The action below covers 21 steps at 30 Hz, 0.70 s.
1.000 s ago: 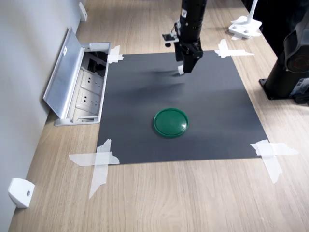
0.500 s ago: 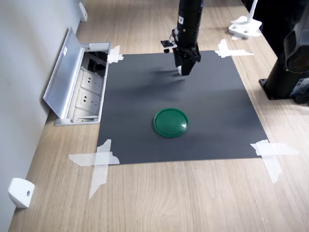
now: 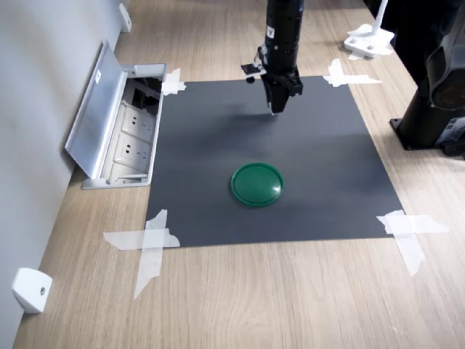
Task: Grasp a white terminal and put it on the green lid.
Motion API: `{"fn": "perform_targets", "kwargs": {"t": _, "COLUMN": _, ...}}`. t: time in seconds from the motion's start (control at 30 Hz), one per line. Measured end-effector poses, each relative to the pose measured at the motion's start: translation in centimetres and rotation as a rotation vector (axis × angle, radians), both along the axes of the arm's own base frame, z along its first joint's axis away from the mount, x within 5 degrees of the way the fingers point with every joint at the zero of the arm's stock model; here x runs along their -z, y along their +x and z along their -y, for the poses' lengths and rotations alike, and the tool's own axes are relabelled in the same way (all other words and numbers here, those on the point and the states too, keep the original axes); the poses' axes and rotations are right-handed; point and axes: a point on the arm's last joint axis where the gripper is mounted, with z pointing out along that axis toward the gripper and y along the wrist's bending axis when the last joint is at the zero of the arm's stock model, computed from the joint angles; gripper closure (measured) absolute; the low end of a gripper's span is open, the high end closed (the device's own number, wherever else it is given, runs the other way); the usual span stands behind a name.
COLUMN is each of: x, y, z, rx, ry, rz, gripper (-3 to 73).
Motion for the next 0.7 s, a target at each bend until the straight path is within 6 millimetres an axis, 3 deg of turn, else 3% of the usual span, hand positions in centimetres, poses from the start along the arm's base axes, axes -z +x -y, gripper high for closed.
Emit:
{"fn": "perform_targets", "kwargs": {"t": 0.4, "x": -2.3, "y": 1.4, "z": -11.2, "rx": -0.324, "ry": 0.070, "rz": 0.072, "gripper": 60.1}}
{"fn": "perform_targets", "kwargs": {"t": 0.53, "x": -2.4, "y": 1.9, "z": -13.3, "rx": -0.365, "ry": 0.075, "rz": 0.109, "gripper": 60.1}}
{"fn": "perform_targets", "kwargs": {"t": 0.7, "x": -1.1, "y": 2.6, "z": -14.1, "rx": -0.374, "ry": 0.073, "rz": 0.112, "gripper": 60.1}}
